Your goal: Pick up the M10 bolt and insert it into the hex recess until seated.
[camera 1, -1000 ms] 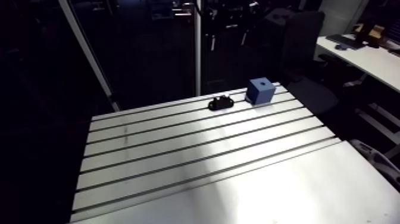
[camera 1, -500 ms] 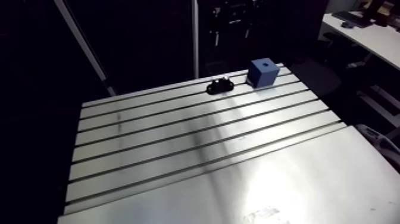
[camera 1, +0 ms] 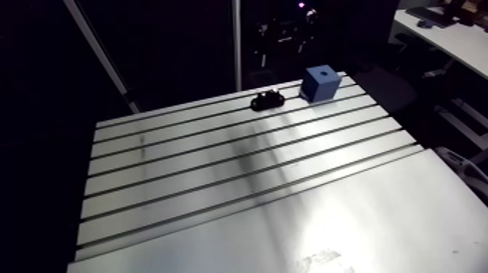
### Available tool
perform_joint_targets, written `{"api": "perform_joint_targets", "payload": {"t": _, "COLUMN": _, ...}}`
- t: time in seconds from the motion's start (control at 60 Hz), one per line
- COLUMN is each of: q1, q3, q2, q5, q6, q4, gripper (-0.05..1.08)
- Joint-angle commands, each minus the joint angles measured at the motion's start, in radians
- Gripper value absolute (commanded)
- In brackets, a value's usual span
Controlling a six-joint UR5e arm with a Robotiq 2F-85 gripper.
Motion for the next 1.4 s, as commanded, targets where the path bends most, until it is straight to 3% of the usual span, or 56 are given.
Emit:
{"api": "perform_joint_targets", "payload": {"t": 0.017, "q1": -0.010, "q3": 0.052, "q2": 0.007, "q5": 0.017, "q6": -0.005, "q4": -0.080, "gripper": 0.01}}
{"api": "perform_joint_targets", "payload": {"t": 0.183, "q1": -0.025, "q3": 0.065, "q2": 0.014, "q5": 0.027, "q6": -0.007, "q4": -0.096, "gripper": 0.01}}
{"api": "perform_joint_targets", "payload": {"t": 0.283, "q1": -0.029, "q3": 0.064, "q2": 0.022, "q5": 0.025, "q6": -0.007, "q4": -0.096, "gripper": 0.02}}
{"api": "perform_joint_targets", "payload": {"t": 0.45, "q1": -0.038, "q3": 0.065, "q2": 0.028, "q5": 0.025, "q6": -0.007, "q4": -0.096, "gripper": 0.08}}
{"api": "perform_joint_targets", "payload": {"t": 0.617, "q1": -0.037, "q3": 0.067, "q2": 0.033, "q5": 0.028, "q6": -0.006, "q4": -0.098, "gripper": 0.21}}
{"api": "perform_joint_targets", "payload": {"t": 1.4, "q1": -0.027, "q3": 0.076, "q2": 0.059, "q5": 0.047, "q6": 0.011, "q4": -0.128, "gripper": 0.36}}
